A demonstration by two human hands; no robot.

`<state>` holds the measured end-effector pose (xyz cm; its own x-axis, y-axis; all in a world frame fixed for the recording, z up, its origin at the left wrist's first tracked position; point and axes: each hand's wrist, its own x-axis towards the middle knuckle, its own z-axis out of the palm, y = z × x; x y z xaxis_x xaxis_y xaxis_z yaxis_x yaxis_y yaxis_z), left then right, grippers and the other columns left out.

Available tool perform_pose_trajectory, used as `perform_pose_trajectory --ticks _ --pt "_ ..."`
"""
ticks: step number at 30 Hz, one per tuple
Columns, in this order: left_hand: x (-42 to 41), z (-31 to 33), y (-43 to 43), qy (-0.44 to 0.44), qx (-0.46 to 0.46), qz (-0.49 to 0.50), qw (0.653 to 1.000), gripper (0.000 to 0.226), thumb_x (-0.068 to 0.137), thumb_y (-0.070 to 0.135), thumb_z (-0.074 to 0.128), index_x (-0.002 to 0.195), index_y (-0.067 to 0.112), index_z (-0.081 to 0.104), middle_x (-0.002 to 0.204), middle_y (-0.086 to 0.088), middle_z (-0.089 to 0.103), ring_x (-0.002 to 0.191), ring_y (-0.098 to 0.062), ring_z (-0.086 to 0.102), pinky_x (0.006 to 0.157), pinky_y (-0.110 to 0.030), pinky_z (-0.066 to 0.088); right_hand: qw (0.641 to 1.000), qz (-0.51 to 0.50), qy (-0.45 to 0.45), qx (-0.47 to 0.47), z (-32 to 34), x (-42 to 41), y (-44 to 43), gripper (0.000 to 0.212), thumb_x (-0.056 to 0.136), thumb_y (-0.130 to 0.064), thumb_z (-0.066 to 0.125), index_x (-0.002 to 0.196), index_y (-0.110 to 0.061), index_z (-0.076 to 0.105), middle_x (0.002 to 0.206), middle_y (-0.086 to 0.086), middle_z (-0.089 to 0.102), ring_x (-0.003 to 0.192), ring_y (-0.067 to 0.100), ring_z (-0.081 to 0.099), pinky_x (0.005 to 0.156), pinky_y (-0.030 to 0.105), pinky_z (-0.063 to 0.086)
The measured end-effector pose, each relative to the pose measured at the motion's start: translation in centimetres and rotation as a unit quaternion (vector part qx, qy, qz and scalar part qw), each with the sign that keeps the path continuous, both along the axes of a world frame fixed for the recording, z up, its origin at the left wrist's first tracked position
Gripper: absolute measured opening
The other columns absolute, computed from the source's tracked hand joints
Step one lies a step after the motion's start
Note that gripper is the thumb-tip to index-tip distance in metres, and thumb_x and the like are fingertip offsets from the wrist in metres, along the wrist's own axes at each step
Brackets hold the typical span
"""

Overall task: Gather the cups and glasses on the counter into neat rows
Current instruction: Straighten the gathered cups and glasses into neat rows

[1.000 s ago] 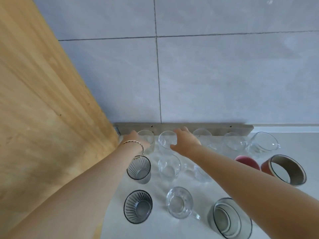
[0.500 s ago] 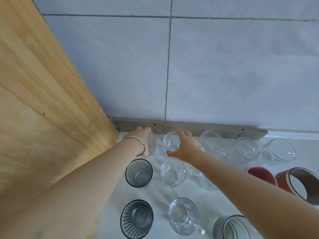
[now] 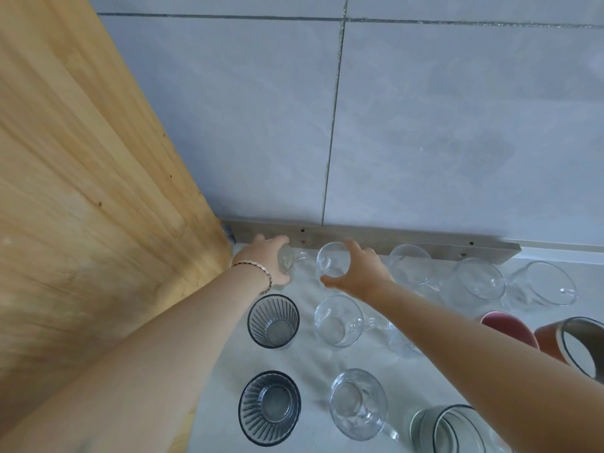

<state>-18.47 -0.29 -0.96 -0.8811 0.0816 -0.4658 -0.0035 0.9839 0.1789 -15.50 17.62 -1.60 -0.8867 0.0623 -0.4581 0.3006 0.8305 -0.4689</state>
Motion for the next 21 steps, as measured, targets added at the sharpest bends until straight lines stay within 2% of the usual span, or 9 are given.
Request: perform_pose_trajectory --ticks 4,10,13,17,19,21 --pt "-0.7 -0.6 -0.9 0.0 0.032 0.004 0.999 0.08 0.077 0.024 0.071 0.145 0.031 0.03 0.142 -0.009 0.034 0.115 -0.031 0.056 0.09 -0.034 0.049 1.0 -0.004 0.003 -0.003 0.1 -0.7 -0.8 0.085 0.074 -0.042 0.073 0.144 -0.024 0.029 0.132 0.012 0.044 0.11 0.029 0.057 0.087 0.034 0.049" --pt "-1.2 -1.4 -1.3 0.018 0.047 0.009 0.999 0.081 0.075 0.02 0.07 0.145 0.031 0.03 0.144 -0.008 0.033 0.121 -0.03 0.052 0.095 -0.034 0.046 1.0 -0.014 0.0 -0.01 0.2 -1.0 -1.5 0.083 0.075 -0.041 0.073 0.143 -0.025 0.029 0.132 0.012 0.042 0.107 0.028 0.059 0.083 0.033 0.05" --pt "-1.4 -1.6 -1.4 0.015 0.037 0.01 0.999 0.082 0.074 0.022 0.071 0.145 0.031 0.03 0.143 -0.009 0.032 0.118 -0.032 0.054 0.094 -0.035 0.049 1.0 -0.016 0.0 -0.01 0.3 -0.6 -1.4 0.082 0.076 -0.041 0.072 0.143 -0.023 0.027 0.131 0.012 0.042 0.106 0.028 0.059 0.081 0.032 0.049" --pt "-1.3 -1.7 -1.5 0.014 0.029 0.008 0.999 0.084 0.075 0.022 0.071 0.146 0.03 0.028 0.146 -0.011 0.029 0.12 -0.033 0.054 0.097 -0.035 0.048 1.0 -0.001 -0.007 0.006 0.2 -0.3 -1.2 0.09 0.079 -0.045 0.069 0.149 -0.025 0.017 0.139 0.012 0.038 0.115 0.029 0.056 0.087 0.035 0.049" --pt "-1.1 -1.6 -1.5 0.013 0.025 0.006 1.0 0.085 0.077 0.022 0.07 0.148 0.03 0.024 0.154 -0.011 0.02 0.13 -0.031 0.047 0.103 -0.035 0.045 1.0 0.013 -0.018 0.016 0.4 0.1 -1.1 0.098 0.079 -0.051 0.067 0.152 -0.027 0.006 0.144 0.011 0.033 0.122 0.029 0.053 0.093 0.037 0.048" --pt "-0.9 -1.3 -1.5 0.009 0.011 -0.001 1.0 0.086 0.08 0.023 0.069 0.149 0.031 0.019 0.159 -0.01 0.01 0.135 -0.031 0.043 0.108 -0.035 0.041 0.999 0.021 -0.017 0.018 0.9 0.8 -0.6 0.103 0.076 -0.057 0.067 0.152 -0.026 0.003 0.146 0.008 0.031 0.126 0.028 0.05 0.095 0.039 0.047"
